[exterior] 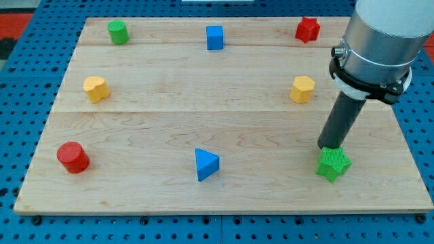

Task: Move the green star diagonally bottom right to the yellow hexagon

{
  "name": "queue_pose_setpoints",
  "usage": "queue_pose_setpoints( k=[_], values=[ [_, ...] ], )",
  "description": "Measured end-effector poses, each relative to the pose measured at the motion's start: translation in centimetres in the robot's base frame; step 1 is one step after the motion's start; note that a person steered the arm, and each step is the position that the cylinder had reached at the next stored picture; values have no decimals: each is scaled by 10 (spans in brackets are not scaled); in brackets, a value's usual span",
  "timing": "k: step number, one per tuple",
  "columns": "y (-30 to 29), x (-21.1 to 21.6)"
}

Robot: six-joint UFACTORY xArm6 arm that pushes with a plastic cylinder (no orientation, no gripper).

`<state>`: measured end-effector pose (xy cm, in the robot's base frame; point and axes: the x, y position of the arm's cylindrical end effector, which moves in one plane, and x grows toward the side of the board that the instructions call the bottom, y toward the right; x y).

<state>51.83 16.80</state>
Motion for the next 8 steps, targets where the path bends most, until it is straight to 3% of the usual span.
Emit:
queue_pose_setpoints(
  k=[5, 8],
  values=[
    [-56, 0],
    [-57, 23]
  ],
)
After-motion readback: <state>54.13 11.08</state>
